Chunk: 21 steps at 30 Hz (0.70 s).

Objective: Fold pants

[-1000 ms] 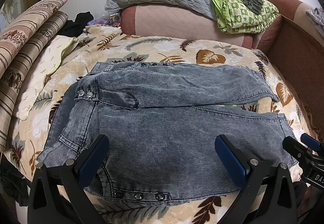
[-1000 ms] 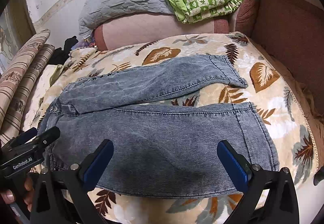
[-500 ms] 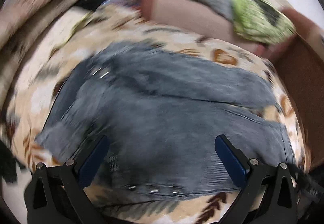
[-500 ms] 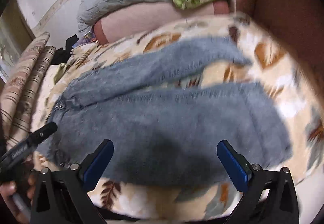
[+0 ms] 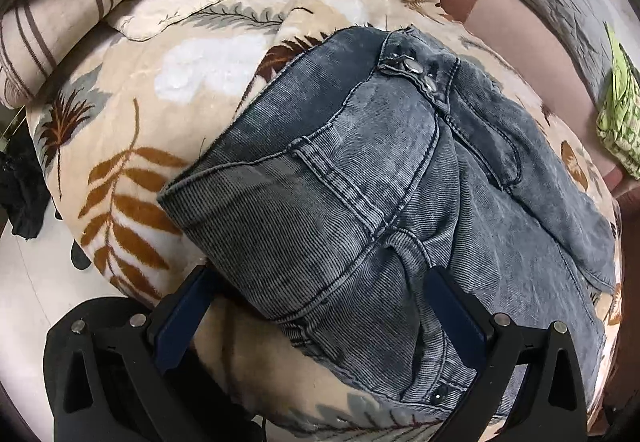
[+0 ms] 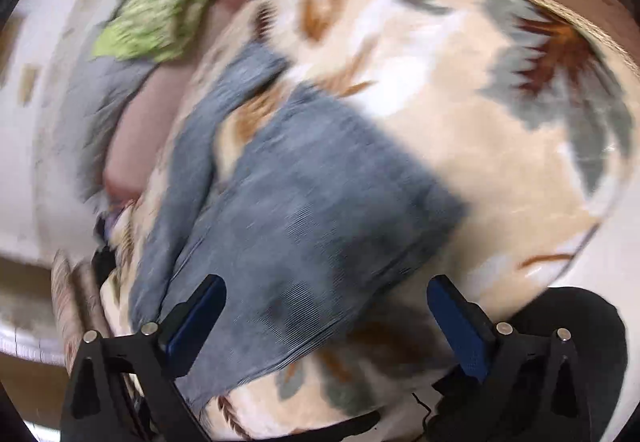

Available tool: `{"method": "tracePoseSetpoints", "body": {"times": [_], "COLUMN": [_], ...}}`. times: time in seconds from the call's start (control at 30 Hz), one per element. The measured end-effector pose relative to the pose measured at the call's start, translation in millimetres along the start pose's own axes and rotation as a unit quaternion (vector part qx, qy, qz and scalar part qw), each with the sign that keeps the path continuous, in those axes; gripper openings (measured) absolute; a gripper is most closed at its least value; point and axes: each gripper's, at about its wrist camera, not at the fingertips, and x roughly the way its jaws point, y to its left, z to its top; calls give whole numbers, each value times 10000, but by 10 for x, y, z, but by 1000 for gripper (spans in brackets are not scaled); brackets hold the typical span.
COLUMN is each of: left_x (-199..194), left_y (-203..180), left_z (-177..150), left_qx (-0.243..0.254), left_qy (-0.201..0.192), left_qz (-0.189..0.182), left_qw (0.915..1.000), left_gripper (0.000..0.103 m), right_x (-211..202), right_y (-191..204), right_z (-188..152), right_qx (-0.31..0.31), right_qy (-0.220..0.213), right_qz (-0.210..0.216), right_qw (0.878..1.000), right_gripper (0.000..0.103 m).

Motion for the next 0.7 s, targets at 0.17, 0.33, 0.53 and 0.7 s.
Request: {"method": "tracePoseSetpoints", "body": {"times": [0.17, 0.33, 0.53, 0.7], "left_x": [30, 23, 12, -131], "left_y": [29, 29, 26, -71], "left_z": [21, 49, 48, 64], "left_qx": [30, 102, 179, 359], "left_qy": [-52, -76, -69, -206], "left_qz": [-26, -20, 7, 43], "left_qw": [10000, 9999, 9998, 9991], "left_gripper": [103, 103, 103, 103], "right_x": [61, 44, -284, 232], "right_y": [-147, 11, 388, 244], "right_z": [178, 284, 316, 280], "right_qx": [381, -251, -1410, -1912], "right_qy": [21, 85, -587, -5], "right_qz": [-30, -250, -595, -1425], "right_qw": [9993, 9993, 9865, 9712], "right_gripper": [102, 14, 13, 26]}}
